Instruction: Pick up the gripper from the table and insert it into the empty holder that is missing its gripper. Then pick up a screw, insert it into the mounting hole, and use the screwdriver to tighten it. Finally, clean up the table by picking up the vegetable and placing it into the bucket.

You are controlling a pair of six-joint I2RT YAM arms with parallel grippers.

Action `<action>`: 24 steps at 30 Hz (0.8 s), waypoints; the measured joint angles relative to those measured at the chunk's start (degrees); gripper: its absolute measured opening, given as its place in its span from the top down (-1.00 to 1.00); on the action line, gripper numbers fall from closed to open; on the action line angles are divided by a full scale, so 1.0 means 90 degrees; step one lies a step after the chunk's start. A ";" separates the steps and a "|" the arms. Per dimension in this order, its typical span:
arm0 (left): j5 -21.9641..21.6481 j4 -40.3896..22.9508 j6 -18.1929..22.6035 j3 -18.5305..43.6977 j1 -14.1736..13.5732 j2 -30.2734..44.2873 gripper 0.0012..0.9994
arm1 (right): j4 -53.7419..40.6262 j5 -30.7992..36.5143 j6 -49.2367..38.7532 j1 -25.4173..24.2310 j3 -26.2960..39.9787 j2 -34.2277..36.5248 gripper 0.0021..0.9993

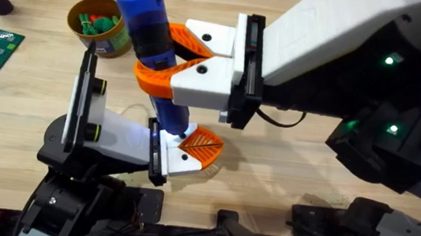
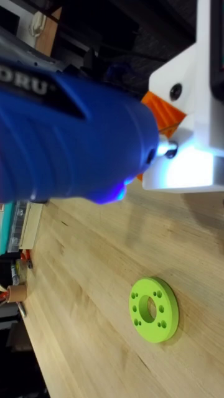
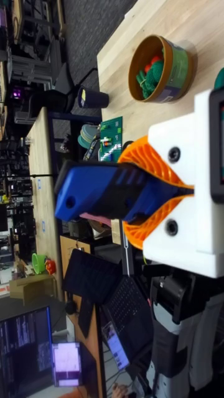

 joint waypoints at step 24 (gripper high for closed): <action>0.0000 -0.0027 -0.0024 0.0000 0.0000 0.0000 0.97 | -0.0096 0.0091 0.0626 -0.0012 -0.0028 0.0025 0.91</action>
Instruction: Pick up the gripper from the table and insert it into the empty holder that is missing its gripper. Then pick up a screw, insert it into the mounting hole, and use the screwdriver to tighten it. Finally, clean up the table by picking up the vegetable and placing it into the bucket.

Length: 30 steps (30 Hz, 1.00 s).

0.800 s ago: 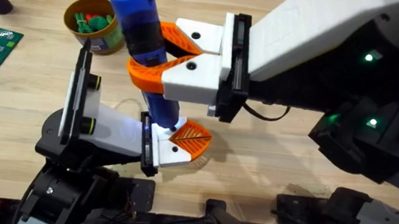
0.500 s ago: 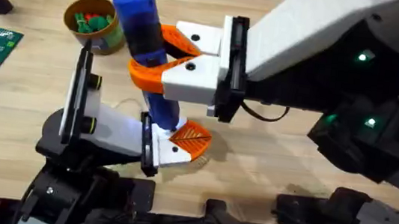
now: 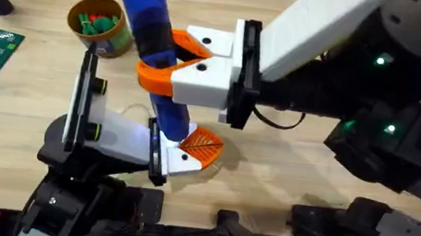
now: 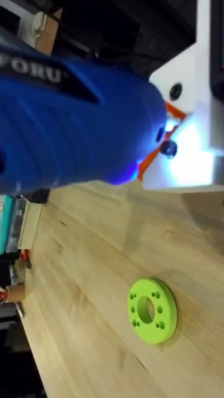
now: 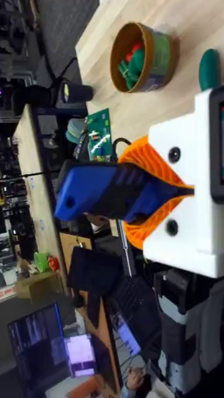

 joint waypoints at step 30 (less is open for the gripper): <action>-0.0009 0.0002 0.0002 0.0000 0.0000 -0.0001 0.97 | 0.0451 -0.0244 0.0022 -0.0321 -0.0024 0.0000 0.91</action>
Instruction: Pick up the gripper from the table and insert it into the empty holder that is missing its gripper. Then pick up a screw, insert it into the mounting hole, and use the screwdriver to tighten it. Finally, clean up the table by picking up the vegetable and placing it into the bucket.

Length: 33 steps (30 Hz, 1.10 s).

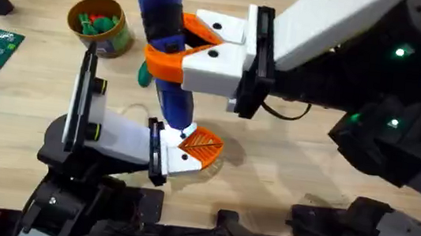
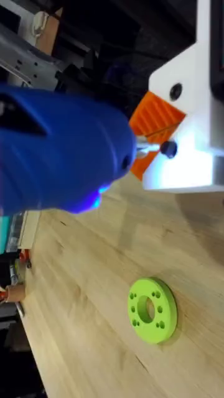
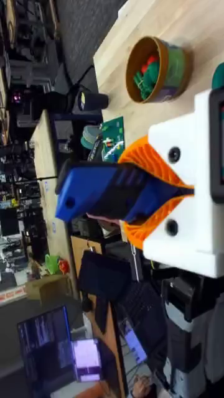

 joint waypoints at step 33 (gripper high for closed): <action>-0.0018 0.0002 0.0000 0.0000 0.0000 0.0000 0.97 | -0.0219 -0.0112 -0.0007 0.0000 0.0000 0.0000 0.91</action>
